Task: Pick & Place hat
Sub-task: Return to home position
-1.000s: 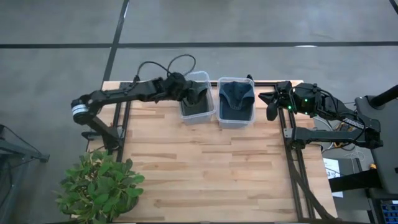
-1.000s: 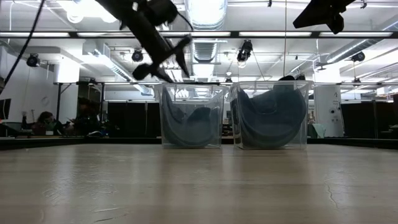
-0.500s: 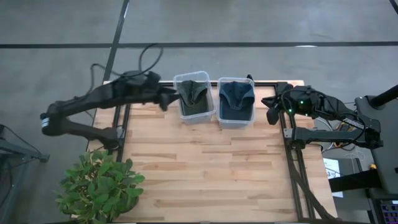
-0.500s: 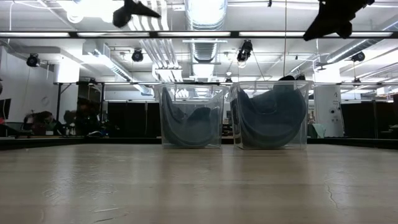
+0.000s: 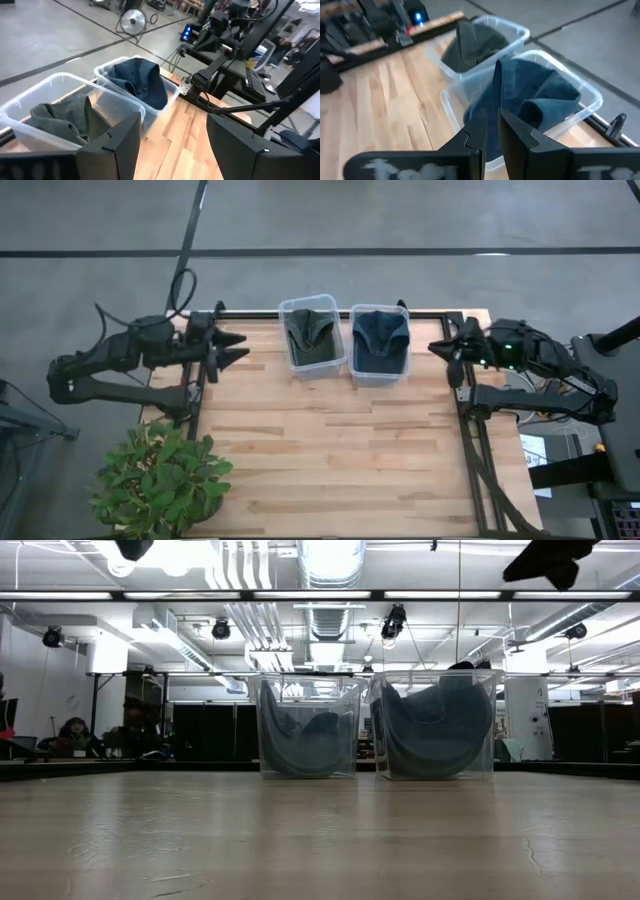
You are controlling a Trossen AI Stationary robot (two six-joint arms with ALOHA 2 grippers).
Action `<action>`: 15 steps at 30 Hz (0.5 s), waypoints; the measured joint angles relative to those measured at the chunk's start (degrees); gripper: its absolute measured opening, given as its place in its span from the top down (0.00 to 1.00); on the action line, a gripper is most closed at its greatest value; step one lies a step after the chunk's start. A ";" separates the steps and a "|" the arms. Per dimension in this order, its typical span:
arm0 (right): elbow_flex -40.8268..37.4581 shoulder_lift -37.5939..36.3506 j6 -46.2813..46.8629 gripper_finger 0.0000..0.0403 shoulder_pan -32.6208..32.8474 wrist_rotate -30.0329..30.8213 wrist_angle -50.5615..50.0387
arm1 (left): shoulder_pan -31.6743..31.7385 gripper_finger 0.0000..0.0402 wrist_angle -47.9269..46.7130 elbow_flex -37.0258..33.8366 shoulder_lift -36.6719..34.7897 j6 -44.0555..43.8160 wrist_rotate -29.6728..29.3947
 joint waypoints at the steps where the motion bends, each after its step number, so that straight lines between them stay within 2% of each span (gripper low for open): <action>1: 0.00 -1.16 0.15 0.89 -0.02 0.00 0.00 | -0.42 0.46 0.97 -1.92 -1.47 -0.30 -0.03; 7: -1.92 -9.28 2.23 0.89 -0.02 -0.76 0.06 | -1.94 0.46 11.28 -15.03 -9.74 -1.14 -0.03; 15: -9.43 -19.75 5.45 0.89 -0.02 -3.43 2.22 | -2.43 0.46 22.12 -30.16 -18.72 -2.78 1.95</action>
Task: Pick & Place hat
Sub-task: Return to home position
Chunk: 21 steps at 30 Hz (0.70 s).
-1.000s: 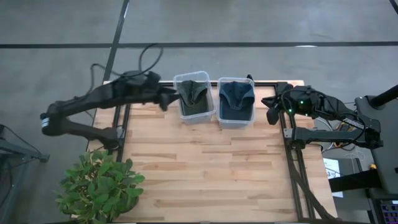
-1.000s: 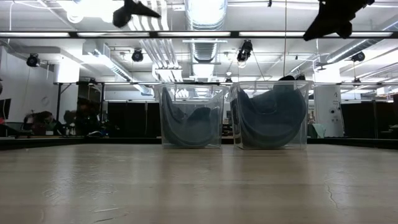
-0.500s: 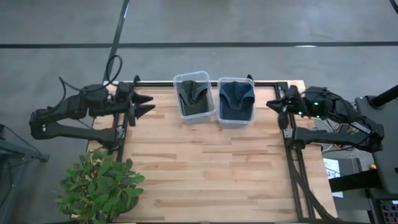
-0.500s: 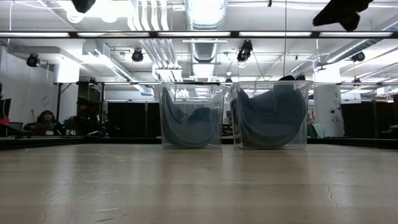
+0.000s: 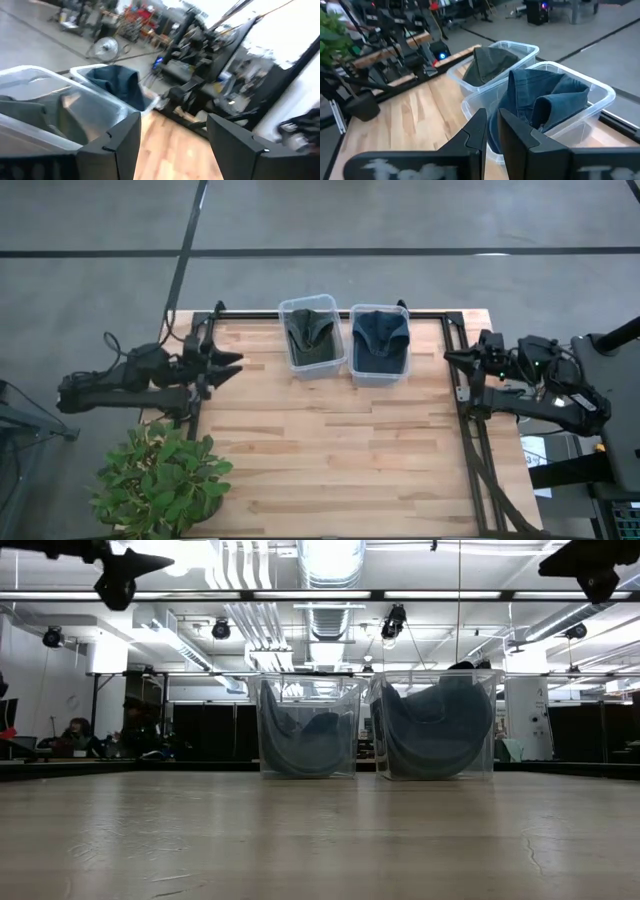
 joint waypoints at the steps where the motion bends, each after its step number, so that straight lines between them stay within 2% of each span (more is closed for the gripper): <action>1: -1.07 -1.15 0.19 0.89 0.00 -0.07 0.58 | -0.13 0.46 1.13 -1.65 -0.91 -0.57 0.68; 8: -9.92 -7.80 1.31 0.89 0.02 -3.69 7.29 | -1.67 0.46 9.01 -11.53 -6.02 -1.06 2.00; 16: -19.57 -12.31 1.66 0.89 0.02 -2.38 11.54 | -2.60 0.46 11.01 -18.40 -9.66 -1.14 1.98; 21: -23.52 -11.75 1.68 0.89 0.02 -2.09 19.59 | -2.71 0.46 14.26 -22.79 -12.09 0.04 2.06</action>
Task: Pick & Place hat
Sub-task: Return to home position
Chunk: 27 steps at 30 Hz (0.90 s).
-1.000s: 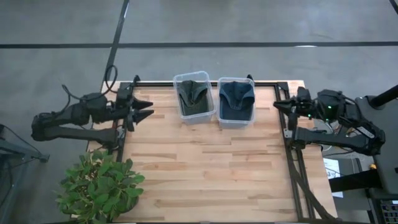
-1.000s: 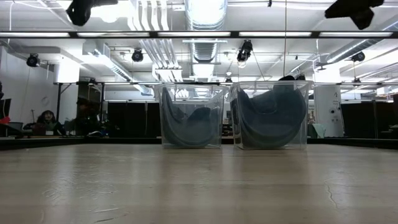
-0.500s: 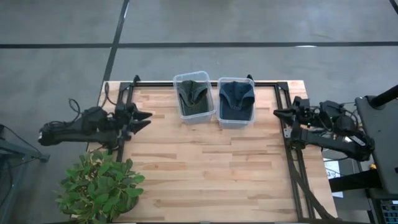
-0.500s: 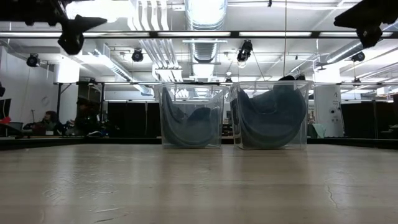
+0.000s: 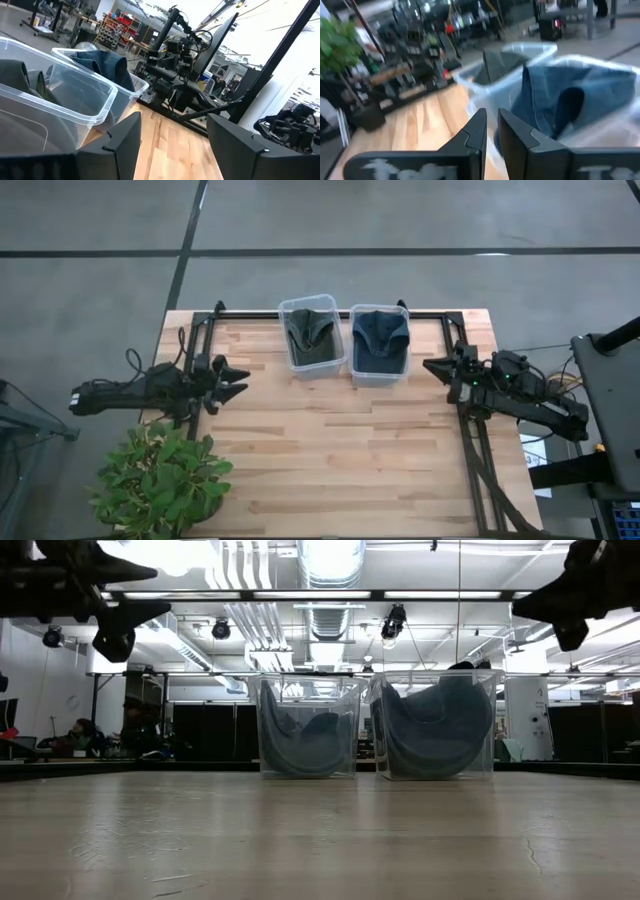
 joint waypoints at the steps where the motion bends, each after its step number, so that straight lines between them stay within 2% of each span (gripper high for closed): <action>1: -0.77 0.12 0.05 0.89 -0.01 0.03 2.42 | 0.00 0.46 0.62 -0.82 -0.64 0.24 0.00; 11: -9.31 0.29 3.79 0.89 -0.02 0.28 13.11 | 0.00 0.46 6.01 -8.63 -5.89 0.47 -0.31; 21: -19.45 0.23 2.93 0.89 -0.02 0.42 26.39 | 0.00 0.46 1.15 -8.69 -6.80 3.28 -1.06; 27: -19.60 1.21 -0.29 0.89 -0.01 -0.08 26.45 | 0.00 0.46 -1.47 -8.69 -5.83 4.24 -0.82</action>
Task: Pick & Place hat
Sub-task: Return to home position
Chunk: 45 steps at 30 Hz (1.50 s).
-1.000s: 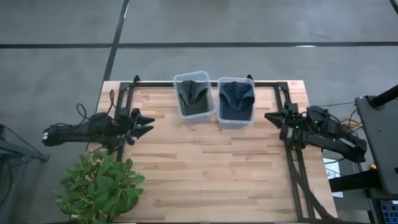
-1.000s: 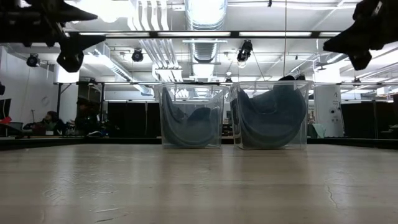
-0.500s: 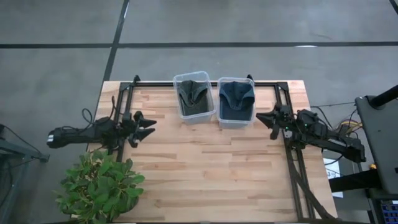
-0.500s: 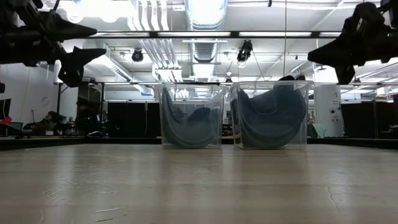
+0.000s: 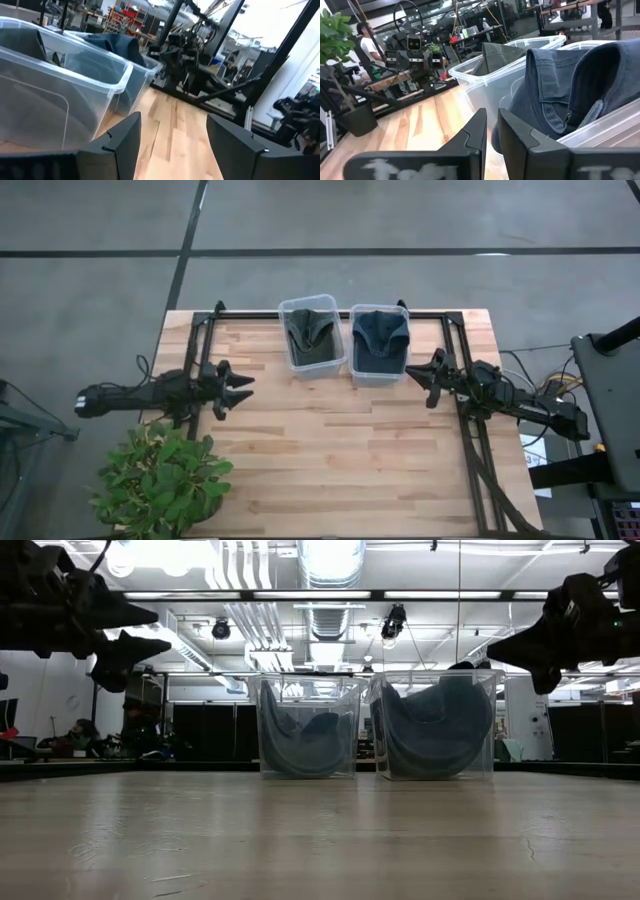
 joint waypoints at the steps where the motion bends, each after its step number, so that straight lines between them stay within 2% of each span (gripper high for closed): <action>1: 0.00 0.05 0.01 0.89 0.01 -0.04 -0.04 | 0.00 0.46 -0.03 0.00 0.28 0.06 -0.01; 7: 0.00 0.33 0.22 0.89 -0.01 -0.15 -0.04 | 0.00 0.46 -0.37 0.00 0.76 0.06 -0.04; 13: 0.02 0.50 -9.67 0.89 0.01 -0.17 -0.07 | 0.00 0.46 0.35 -0.07 0.85 14.26 0.73; 17: 0.02 0.61 -13.65 0.89 0.00 -0.17 -0.03 | 0.00 0.46 0.06 -0.07 0.94 18.31 1.61; 25: 0.02 0.70 -14.62 0.89 0.01 -0.21 -0.02 | 0.00 0.46 -0.49 -0.09 1.10 18.45 2.98; 33: 0.04 0.72 -12.58 0.89 -0.01 -0.30 -0.03 | 0.00 0.46 -0.55 -0.11 1.41 13.77 3.50; 45: 0.04 0.70 -13.44 0.89 -0.01 -0.30 -0.04 | 0.00 0.46 0.02 -0.14 1.41 13.63 3.44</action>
